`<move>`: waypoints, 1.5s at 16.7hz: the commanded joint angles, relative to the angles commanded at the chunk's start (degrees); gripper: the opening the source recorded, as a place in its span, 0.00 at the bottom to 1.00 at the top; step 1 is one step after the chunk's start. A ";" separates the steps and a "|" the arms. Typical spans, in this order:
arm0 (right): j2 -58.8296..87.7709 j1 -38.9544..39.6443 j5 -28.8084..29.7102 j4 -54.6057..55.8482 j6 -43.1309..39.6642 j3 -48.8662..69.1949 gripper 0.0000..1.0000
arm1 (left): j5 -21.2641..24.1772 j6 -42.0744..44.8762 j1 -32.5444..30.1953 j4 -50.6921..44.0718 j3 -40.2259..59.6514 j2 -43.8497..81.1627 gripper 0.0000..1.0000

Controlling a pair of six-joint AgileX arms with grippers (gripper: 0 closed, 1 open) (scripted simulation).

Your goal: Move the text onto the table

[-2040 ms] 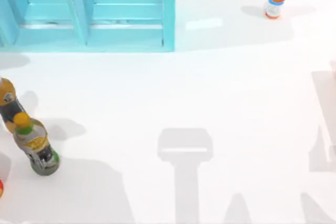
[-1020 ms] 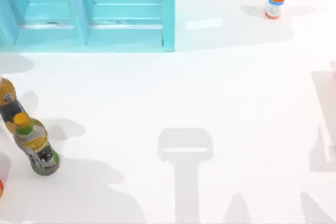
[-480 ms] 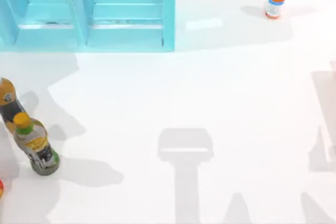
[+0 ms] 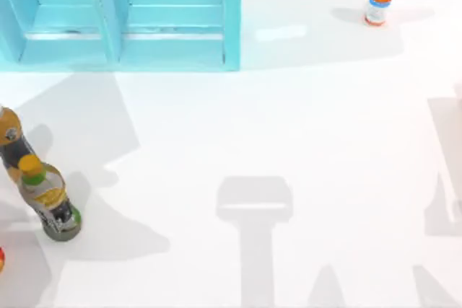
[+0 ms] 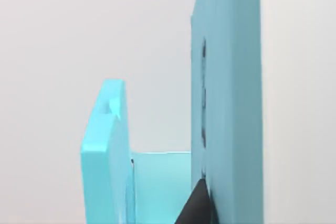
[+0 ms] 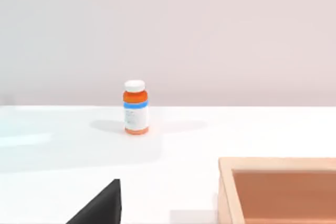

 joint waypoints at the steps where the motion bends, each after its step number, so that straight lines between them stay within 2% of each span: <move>1: 0.00 0.00 0.00 0.00 0.00 0.00 1.00 | 0.00 0.00 0.00 0.00 0.00 0.00 0.00; 6: 0.00 0.00 0.00 0.00 0.00 0.00 1.00 | -1.37 -1.42 -1.85 0.15 0.82 0.06 0.00; 8: 0.00 0.00 0.00 0.00 0.00 0.00 1.00 | -4.34 -5.13 -5.57 0.08 2.51 -0.54 0.00; 11: 0.00 0.00 0.00 0.00 0.00 0.00 1.00 | -12.00 -15.18 -14.92 -1.11 6.21 -1.37 0.00; 16: 0.00 0.00 0.00 0.00 0.00 0.00 1.00 | -30.76 -39.96 -36.20 -6.63 13.18 -0.82 0.00; 25: 0.00 0.00 0.00 0.00 0.00 0.00 1.00 | -72.59 -94.22 -78.24 -24.72 22.56 7.96 0.00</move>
